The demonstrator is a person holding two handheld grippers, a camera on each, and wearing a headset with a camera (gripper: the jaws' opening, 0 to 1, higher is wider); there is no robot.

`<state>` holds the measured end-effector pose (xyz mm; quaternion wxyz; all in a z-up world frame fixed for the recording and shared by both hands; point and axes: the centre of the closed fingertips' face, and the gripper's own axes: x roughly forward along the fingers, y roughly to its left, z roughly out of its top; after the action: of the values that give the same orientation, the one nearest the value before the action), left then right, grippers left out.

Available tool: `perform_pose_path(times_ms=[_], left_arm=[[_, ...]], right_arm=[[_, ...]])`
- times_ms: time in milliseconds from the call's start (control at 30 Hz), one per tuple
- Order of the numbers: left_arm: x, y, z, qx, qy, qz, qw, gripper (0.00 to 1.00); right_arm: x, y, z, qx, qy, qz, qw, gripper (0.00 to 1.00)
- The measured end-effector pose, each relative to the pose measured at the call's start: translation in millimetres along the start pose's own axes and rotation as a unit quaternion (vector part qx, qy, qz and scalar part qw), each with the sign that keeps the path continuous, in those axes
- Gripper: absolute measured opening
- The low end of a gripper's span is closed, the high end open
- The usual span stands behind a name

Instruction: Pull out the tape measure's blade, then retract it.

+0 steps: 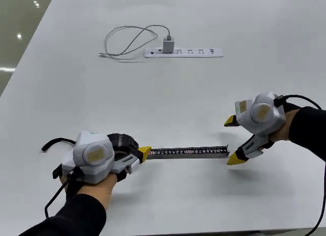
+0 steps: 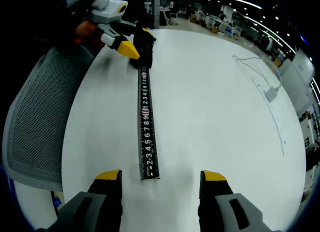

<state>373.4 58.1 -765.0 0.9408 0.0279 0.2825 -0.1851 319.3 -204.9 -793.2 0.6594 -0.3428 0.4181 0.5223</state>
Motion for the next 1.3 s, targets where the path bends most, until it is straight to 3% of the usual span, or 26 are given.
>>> perform_pose_path(times_ms=[167, 367, 933, 1233, 1300], left_arm=[[1.9, -2.7, -2.5, 0.004, 0.001, -0.005, 1.0000, 0.99], [2.1, -6.4, 2.2, 0.009, -0.006, -0.009, 0.9999, 0.99], [3.1, 0.1, 4.9, 0.000, -0.011, 0.001, 0.9999, 0.99], [3.5, 1.9, 4.5, -0.009, -0.011, 0.005, 0.9999, 0.97], [2.9, 2.5, 4.5, -0.009, -0.013, 0.006, 0.9999, 0.93]], right_arm=[[7.1, 11.1, -1.5, -0.009, 0.007, 0.027, 0.9996, 0.43], [10.5, 9.9, -3.1, -0.017, 0.006, 0.028, 0.9994, 0.33], [14.0, 11.3, -7.5, -0.033, 0.010, 0.034, 0.9988, 0.15], [13.9, 10.5, -6.7, -0.043, 0.014, 0.026, 0.9986, 0.12], [14.0, 12.0, -6.2, -0.055, 0.013, 0.024, 0.9981, 0.12]])
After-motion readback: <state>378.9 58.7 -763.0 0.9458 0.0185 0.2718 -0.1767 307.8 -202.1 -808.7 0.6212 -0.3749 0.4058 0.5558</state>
